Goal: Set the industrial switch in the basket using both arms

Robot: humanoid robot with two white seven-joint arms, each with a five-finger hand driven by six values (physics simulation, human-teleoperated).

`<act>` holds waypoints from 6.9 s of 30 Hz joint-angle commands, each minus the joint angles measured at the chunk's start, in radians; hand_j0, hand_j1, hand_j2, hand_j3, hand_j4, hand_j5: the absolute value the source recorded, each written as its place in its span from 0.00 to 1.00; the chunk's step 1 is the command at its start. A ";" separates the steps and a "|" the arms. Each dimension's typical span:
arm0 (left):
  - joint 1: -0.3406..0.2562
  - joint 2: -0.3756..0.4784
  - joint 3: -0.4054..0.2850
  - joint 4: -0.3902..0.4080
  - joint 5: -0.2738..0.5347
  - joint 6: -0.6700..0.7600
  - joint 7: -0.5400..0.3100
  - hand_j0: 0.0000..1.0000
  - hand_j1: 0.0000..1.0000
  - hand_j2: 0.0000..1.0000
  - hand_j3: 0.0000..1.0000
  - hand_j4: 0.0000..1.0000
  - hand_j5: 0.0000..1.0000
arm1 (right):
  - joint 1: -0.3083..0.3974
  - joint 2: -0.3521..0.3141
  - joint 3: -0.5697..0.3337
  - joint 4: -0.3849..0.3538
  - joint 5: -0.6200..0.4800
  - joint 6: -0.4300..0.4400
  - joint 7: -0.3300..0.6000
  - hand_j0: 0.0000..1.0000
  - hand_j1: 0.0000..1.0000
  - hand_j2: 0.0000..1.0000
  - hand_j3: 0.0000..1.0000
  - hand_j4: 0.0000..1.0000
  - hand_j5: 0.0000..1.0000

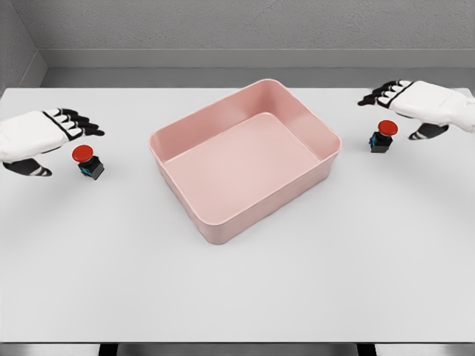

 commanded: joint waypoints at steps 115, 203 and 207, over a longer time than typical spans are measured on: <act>-0.371 -0.257 -0.134 -0.078 0.144 -0.139 -0.188 0.48 0.48 0.48 0.48 0.48 0.48 | 0.015 0.128 -0.213 -0.074 0.220 0.001 0.003 0.44 0.44 0.44 0.44 0.44 0.44; -0.189 -0.042 -0.271 0.129 0.469 -0.141 -0.171 1.00 1.00 1.00 1.00 1.00 1.00 | 0.137 0.180 -0.286 -0.418 0.089 0.001 0.012 1.00 1.00 1.00 1.00 1.00 1.00; -0.189 -0.038 -0.271 0.129 0.468 -0.141 -0.171 1.00 1.00 1.00 1.00 1.00 1.00 | 0.184 0.147 -0.371 -0.339 0.088 0.001 0.008 1.00 1.00 1.00 1.00 1.00 1.00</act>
